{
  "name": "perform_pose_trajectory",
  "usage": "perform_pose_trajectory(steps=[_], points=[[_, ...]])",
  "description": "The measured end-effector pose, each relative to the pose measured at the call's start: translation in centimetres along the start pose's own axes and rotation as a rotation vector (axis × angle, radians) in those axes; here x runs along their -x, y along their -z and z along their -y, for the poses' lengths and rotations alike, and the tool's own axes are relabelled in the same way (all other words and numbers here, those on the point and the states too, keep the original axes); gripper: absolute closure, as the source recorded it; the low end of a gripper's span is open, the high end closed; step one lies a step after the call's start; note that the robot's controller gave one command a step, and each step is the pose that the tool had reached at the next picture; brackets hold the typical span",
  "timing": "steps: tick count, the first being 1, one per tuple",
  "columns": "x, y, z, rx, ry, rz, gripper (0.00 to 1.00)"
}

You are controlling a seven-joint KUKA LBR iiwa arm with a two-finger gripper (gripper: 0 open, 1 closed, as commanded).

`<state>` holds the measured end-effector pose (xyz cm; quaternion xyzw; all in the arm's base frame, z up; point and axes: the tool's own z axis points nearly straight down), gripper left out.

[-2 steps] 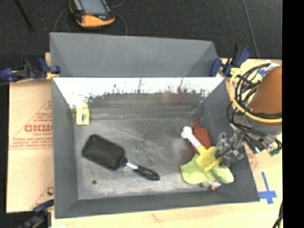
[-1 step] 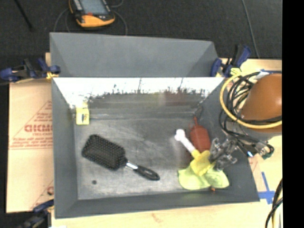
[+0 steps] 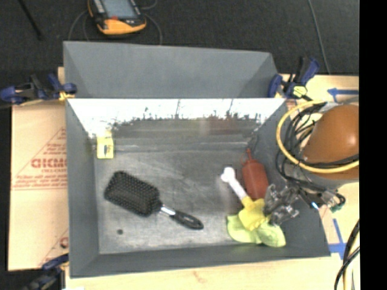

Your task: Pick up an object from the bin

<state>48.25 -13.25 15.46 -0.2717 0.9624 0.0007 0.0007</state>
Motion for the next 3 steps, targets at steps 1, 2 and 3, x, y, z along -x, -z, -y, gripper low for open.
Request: perform_pose_trajectory(steps=[1, 2, 3], points=[[-0.3, -1.6, 0.2, -0.003, 0.159, 0.0, 1.0], [0.1, 1.5, 0.2, 0.001, 0.356, -0.002, 1.0], [2.0, 5.4, 1.8, -0.001, 0.14, 0.001, 1.0]])
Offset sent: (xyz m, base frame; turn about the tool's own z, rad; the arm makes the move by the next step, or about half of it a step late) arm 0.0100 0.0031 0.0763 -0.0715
